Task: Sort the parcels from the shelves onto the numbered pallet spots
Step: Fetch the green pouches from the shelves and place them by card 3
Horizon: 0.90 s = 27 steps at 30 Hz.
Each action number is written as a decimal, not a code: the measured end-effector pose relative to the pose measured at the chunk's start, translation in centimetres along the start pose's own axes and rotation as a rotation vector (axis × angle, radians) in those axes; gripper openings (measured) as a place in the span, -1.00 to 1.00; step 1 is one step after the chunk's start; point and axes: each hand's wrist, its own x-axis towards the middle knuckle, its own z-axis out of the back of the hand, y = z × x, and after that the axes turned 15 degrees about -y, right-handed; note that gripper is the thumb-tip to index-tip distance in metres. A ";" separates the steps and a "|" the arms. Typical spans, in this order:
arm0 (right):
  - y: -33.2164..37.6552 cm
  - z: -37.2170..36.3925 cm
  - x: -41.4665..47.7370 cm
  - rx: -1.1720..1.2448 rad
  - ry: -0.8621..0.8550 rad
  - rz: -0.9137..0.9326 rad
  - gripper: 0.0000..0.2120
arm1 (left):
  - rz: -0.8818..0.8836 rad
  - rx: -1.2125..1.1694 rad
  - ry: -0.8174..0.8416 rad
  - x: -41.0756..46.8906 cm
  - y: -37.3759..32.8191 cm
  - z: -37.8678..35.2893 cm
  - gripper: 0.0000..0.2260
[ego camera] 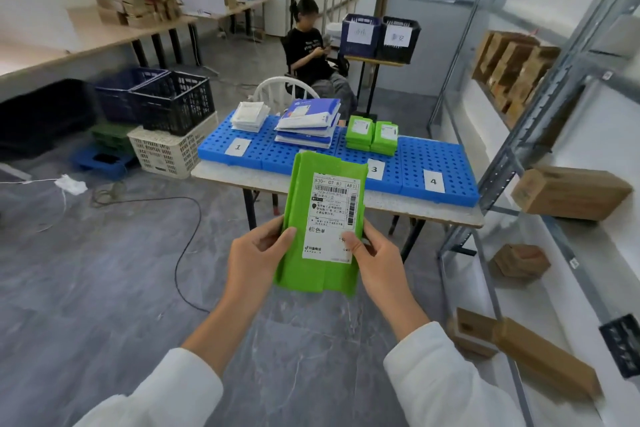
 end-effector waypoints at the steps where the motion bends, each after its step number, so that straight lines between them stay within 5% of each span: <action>1: -0.2 0.3 1.3 0.008 0.000 -0.006 -0.63 | -0.004 -0.001 -0.019 0.5 -0.1 -1.2 -0.76; 8: -1.3 2.6 9.9 0.037 0.029 -0.033 -0.57 | 0.010 -0.003 -0.109 4.3 -0.8 -8.7 -0.79; 27: -3.2 2.6 21.9 -0.042 -0.104 -0.027 -0.69 | 0.066 -0.013 0.008 14.9 1.9 -19.0 -0.72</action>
